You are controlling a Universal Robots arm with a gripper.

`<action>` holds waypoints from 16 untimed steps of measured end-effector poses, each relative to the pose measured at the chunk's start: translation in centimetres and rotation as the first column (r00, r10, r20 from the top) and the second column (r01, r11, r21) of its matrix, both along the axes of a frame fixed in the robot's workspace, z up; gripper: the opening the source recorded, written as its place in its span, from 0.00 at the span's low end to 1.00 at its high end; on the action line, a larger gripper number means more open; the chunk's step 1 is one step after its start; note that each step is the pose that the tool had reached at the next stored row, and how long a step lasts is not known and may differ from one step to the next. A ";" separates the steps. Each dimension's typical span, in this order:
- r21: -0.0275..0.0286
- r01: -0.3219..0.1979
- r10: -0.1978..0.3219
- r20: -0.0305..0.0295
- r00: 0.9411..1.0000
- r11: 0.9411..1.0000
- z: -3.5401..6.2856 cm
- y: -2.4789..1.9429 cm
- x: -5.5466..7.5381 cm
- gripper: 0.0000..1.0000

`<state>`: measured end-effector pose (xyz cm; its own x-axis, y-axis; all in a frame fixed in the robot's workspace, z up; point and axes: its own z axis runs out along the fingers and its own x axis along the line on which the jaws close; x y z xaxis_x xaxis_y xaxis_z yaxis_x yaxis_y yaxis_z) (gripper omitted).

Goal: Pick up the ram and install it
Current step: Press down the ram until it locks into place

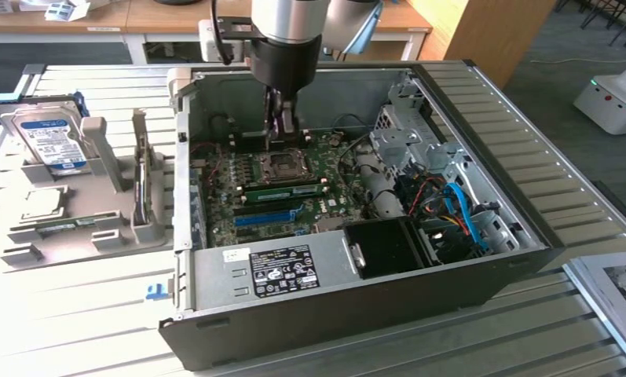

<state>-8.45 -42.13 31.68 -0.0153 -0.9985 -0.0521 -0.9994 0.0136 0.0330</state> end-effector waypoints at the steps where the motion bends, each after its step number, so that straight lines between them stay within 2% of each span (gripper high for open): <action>1: 0.000 0.000 0.000 0.000 1.000 1.000 0.13 0.00 0.0 0.10; 16: 0.000 0.000 0.000 -0.001 1.000 1.000 1.42 0.00 0.0 0.10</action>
